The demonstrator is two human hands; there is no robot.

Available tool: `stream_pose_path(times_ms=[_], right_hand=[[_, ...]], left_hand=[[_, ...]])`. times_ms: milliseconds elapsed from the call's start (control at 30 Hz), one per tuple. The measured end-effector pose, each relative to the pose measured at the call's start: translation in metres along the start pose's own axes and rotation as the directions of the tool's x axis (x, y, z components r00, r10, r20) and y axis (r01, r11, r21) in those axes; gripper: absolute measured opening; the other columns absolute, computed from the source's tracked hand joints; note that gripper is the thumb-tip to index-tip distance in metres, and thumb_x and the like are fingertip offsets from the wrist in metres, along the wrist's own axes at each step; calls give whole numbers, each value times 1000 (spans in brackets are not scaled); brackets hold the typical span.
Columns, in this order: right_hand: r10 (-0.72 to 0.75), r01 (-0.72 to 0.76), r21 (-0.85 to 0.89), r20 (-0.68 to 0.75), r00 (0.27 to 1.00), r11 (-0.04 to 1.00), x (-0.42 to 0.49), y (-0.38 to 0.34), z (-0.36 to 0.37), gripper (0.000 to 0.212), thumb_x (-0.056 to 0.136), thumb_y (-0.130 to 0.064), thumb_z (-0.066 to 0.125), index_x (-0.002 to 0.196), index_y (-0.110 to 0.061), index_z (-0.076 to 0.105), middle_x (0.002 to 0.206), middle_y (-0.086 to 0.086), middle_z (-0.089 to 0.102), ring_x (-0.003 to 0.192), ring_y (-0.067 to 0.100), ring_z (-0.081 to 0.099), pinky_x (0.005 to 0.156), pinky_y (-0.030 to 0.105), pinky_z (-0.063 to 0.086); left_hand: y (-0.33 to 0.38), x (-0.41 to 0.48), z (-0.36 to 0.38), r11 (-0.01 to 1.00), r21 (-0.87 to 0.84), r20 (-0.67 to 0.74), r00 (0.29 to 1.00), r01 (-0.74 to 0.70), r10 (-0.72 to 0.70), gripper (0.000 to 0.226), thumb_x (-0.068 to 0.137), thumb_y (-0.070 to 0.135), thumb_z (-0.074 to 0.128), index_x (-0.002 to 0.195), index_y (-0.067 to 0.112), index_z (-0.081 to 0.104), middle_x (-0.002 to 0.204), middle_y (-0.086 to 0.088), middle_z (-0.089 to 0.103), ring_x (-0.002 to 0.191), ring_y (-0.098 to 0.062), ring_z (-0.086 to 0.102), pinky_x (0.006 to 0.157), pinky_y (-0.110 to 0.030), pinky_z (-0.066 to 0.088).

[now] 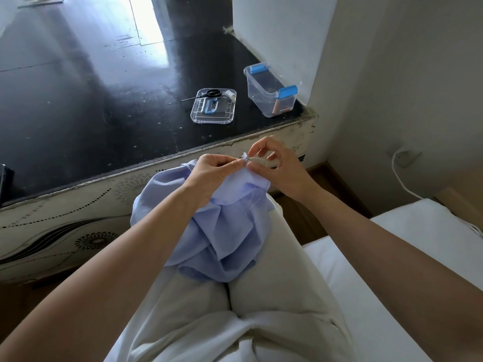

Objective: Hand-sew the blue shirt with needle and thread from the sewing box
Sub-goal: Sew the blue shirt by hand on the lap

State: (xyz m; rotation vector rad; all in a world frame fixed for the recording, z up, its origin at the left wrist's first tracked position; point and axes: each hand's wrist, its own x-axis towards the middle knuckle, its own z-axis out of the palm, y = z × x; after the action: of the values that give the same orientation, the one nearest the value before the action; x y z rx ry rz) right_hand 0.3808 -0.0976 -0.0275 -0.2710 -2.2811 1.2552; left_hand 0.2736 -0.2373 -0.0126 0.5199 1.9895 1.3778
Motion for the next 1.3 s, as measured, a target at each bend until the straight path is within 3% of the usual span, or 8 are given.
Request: stream_pose_path(times_ms=[200, 300, 400, 500, 600, 733, 933, 1300], right_hand=[[-175, 174, -60, -2, 985, 983, 2, -6, 7, 48, 87, -74, 37, 101, -31, 52, 99, 19, 62, 96, 23, 55, 87, 42, 53], [-200, 199, -61, -13, 980, 978, 1, -11, 10, 23, 94, -51, 48, 98, -30, 56, 106, 17, 61, 103, 31, 56, 92, 45, 48], [-28, 41, 226, -60, 998, 973, 3, -19, 9, 9, 101, -16, 49, 99, -20, 57, 96, 12, 66, 93, 30, 63, 88, 51, 52], [189, -133, 445, -85, 978, 886, 5, -18, -3, 5, 104, -12, 40, 103, -11, 44, 66, -2, 56, 58, 11, 56, 60, 26, 54], [501, -280, 525, -342, 795, 803, 7, 5, -15, 9, 103, -22, 44, 103, -14, 47, 72, -2, 46, 58, 6, 42, 52, 19, 38], [583, -372, 455, -545, 603, 809, 2, 17, -24, 14, 99, -22, 48, 108, -12, 51, 85, -2, 50, 72, 6, 48, 62, 14, 44], [325, -311, 115, -129, 937, 943, 1, 3, -4, 9, 92, -22, 66, 98, -16, 65, 73, -1, 61, 64, 3, 54, 58, 12, 48], [167, -173, -109, -59, 984, 979, 11, 7, 21, 15, 88, -32, 71, 88, -18, 65, 72, 9, 64, 56, 10, 47, 57, 20, 46]], left_hand=[[12, -6, 5, 994, 107, -9, 999, 32, -31, 25, 77, 39, 78, 90, 17, 77, 86, -9, 73, 75, -16, 62, 65, -25, 51], [11, -7, 9, 984, 154, -58, 995, 86, -77, 37, 61, 46, 78, 80, 14, 76, 67, -2, 62, 66, -14, 57, 60, -22, 47], [4, 1, 7, 990, 56, -158, 980, 130, -120, 24, 87, 30, 69, 87, 7, 74, 70, -5, 56, 68, -20, 54, 55, -21, 45], [-2, 4, 4, 994, -25, -244, 964, 107, -109, 17, 89, 24, 63, 82, 13, 74, 72, -5, 60, 66, -20, 55, 58, -26, 46], [-4, 6, 1, 999, -45, -342, 939, 8, -23, 14, 92, 24, 63, 88, 16, 74, 73, 0, 66, 70, -15, 58, 61, -23, 48], [-4, 8, 0, 998, -64, -401, 916, -30, 2, 11, 93, 24, 63, 88, 17, 70, 73, 5, 63, 68, -9, 55, 62, -23, 48], [-2, 7, 7, 995, -100, -308, 951, -27, -5, 12, 91, 24, 66, 80, 22, 71, 74, 2, 66, 72, -14, 60, 64, -24, 51], [5, -6, 8, 989, -136, -137, 990, -56, 38, 12, 94, 20, 63, 82, 17, 64, 78, 0, 64, 71, -11, 59, 65, -19, 49]])
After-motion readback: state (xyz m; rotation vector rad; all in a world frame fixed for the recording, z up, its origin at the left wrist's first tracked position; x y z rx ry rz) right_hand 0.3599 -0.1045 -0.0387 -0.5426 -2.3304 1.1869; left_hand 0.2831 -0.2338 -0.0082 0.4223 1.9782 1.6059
